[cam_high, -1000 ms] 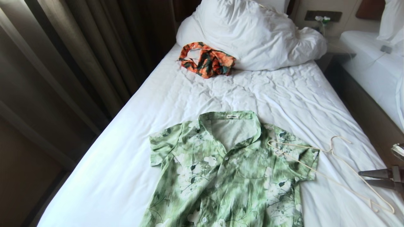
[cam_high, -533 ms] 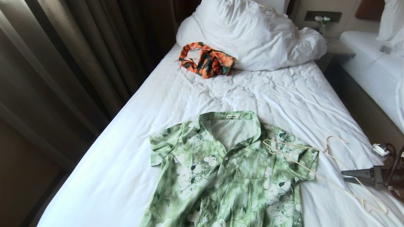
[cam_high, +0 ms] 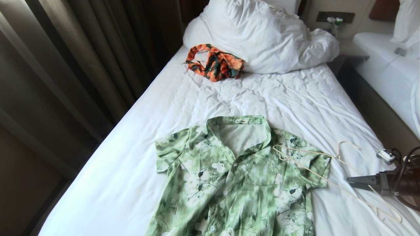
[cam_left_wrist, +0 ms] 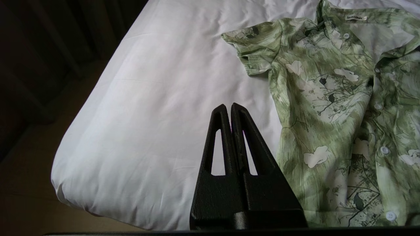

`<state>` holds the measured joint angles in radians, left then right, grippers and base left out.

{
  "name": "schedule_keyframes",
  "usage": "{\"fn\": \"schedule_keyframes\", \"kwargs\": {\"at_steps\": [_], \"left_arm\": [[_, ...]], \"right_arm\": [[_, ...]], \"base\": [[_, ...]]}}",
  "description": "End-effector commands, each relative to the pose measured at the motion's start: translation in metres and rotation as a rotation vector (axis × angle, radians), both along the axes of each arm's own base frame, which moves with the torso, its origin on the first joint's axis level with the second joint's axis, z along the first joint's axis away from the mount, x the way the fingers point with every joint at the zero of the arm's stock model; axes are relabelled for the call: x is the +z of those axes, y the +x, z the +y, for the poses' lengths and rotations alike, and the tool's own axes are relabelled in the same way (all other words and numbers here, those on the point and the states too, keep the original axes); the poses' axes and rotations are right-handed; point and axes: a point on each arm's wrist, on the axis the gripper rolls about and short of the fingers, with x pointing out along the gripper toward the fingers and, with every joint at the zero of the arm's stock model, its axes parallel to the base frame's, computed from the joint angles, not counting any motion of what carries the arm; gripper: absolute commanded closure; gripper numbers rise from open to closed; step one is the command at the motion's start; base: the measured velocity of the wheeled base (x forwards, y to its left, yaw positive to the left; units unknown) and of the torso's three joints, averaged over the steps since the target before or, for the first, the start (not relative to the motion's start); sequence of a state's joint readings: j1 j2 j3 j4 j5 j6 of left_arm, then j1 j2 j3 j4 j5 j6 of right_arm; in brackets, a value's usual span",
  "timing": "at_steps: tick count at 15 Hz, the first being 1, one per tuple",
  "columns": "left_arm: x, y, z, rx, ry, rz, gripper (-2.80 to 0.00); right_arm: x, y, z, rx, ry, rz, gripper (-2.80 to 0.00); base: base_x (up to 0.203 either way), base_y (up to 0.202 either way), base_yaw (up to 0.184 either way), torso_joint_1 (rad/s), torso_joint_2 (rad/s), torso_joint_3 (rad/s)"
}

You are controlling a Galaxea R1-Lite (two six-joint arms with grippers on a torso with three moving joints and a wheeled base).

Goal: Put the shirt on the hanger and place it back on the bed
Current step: Lift the shirt and hanger

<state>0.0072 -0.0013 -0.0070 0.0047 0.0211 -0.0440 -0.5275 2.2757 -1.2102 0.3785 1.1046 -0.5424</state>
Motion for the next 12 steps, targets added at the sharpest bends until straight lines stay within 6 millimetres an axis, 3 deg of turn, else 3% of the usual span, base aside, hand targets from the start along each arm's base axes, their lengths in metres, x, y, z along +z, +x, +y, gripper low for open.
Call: {"fn": "schedule_keyframes", "kwargs": {"at_steps": [1, 8, 12], "left_arm": [[0.0, 0.0, 0.0, 0.001, 0.0, 0.001, 0.0], [0.0, 0.0, 0.0, 0.001, 0.0, 0.001, 0.0], [0.0, 0.0, 0.0, 0.001, 0.0, 0.001, 0.0]], "right_arm": [[-0.004, 0.002, 0.001, 0.007, 0.0, -0.017, 0.0], [0.001, 0.002, -0.006, -0.018, -0.018, -0.048, 0.0], [0.027, -0.002, -0.008, -0.032, -0.056, -0.103, 0.0]], "base": [[0.0, 0.0, 0.0, 0.0, 0.0, 0.0], [0.0, 0.0, 0.0, 0.0, 0.0, 0.0], [0.0, 0.0, 0.0, 0.0, 0.0, 0.0]]}}
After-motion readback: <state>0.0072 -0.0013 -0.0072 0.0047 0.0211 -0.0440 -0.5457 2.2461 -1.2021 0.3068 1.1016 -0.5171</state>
